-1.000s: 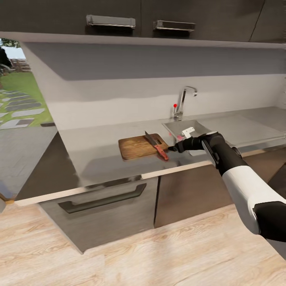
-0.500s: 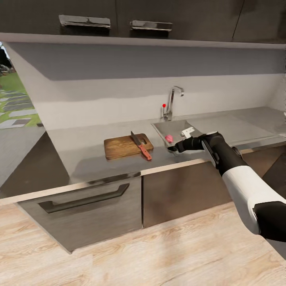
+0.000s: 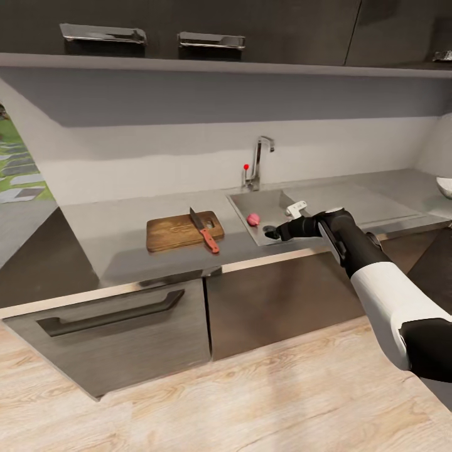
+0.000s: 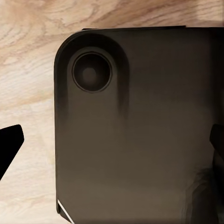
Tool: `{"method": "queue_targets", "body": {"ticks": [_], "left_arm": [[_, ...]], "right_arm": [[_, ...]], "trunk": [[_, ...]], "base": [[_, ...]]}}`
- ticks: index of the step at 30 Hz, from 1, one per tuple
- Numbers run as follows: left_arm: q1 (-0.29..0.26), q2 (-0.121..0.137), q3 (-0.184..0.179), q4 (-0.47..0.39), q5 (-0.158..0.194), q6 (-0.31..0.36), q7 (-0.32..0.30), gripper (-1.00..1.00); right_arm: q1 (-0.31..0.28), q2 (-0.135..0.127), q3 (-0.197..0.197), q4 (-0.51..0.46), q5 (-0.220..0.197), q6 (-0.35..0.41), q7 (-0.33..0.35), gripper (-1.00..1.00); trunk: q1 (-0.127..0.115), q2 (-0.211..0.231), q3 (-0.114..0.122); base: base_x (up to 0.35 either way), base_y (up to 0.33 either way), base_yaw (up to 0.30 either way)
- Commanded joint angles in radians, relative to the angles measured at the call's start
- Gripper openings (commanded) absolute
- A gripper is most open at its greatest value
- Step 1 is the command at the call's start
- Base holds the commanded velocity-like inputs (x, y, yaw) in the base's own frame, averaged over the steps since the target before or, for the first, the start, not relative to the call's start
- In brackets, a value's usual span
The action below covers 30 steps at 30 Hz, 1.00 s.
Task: In the kitchen, take the Vidalia onion out of the sink, dice it on the chopping board with the paring knife, put the diced onion into the bowl on the countertop, then place both the paring knife and the chopping board into the sink.
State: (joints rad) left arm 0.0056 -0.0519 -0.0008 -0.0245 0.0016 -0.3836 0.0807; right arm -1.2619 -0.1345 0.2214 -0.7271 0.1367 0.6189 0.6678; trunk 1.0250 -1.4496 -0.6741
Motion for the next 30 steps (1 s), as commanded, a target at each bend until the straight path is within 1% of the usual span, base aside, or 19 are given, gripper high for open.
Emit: {"method": "queue_targets", "body": {"ticks": [1, 9, 19, 26, 30], "left_arm": [[0.001, 0.000, -0.001, -0.002, 0.000, -0.001, 0.004, 1.00], [0.001, 0.000, -0.001, -0.002, 0.000, -0.001, 0.004, 1.00], [0.001, 0.000, -0.001, -0.002, 0.000, -0.001, 0.004, 1.00], [0.001, 0.000, -0.001, -0.002, 0.000, 0.000, 0.004, 1.00], [0.001, 0.000, -0.001, -0.002, 0.000, 0.000, 0.004, 1.00]], "right_arm": [[-0.001, -0.001, 0.002, -0.002, 0.011, 0.001, 0.007, 1.00], [-0.001, 0.001, 0.003, -0.002, 0.011, 0.001, 0.007, 1.00], [-0.001, 0.001, 0.003, -0.002, 0.011, 0.001, 0.007, 1.00], [-0.001, 0.001, 0.003, -0.001, 0.011, 0.001, 0.007, 1.00], [-0.001, 0.001, 0.003, -0.001, 0.011, 0.001, 0.007, 1.00]], "trunk": [[0.000, 0.000, -0.001], [0.000, 0.000, -0.001], [0.000, 0.000, -0.001], [0.000, 0.000, -0.001], [0.000, 0.000, -0.001]], "base": [[0.000, -0.019, 0.000], [0.000, 0.001, 0.000], [0.000, 0.182, 0.000], [0.009, 0.023, 0.000], [0.177, 0.002, 0.000]]}}
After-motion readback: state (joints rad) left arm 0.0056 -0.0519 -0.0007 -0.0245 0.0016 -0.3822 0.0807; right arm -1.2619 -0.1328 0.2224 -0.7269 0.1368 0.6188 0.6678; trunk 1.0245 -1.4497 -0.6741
